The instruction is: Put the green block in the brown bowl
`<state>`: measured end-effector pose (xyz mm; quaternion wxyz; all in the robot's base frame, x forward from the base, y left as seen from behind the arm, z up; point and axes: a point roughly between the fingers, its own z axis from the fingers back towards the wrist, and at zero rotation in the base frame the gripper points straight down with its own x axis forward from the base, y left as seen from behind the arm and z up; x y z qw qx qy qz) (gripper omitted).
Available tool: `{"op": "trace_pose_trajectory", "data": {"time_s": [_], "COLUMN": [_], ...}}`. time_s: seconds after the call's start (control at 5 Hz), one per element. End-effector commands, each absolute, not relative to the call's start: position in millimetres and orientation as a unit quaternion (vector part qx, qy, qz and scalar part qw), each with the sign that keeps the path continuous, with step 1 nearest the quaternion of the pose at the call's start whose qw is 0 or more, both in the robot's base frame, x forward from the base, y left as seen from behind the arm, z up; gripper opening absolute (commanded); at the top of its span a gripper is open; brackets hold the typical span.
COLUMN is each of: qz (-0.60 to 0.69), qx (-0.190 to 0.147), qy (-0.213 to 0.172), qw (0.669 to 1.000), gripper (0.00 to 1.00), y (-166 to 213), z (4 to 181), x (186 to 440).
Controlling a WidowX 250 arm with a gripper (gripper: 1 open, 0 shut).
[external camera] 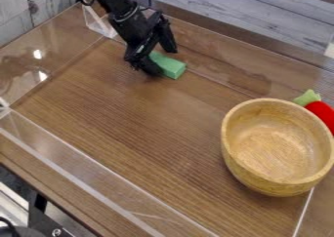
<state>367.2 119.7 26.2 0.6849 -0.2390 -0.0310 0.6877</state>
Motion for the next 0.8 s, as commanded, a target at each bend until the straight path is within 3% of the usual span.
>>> {"op": "trace_pose_trajectory", "data": {"time_s": [0.0, 0.6], "qz": [0.661, 0.529], "qx": [-0.254, -0.331], "qy": [-0.057, -0.044], "qw": [0.704, 0.781], "gripper": [0.0, 0.0], "y": [120, 87], "z": [55.1, 124.1], "x": [370, 363]}}
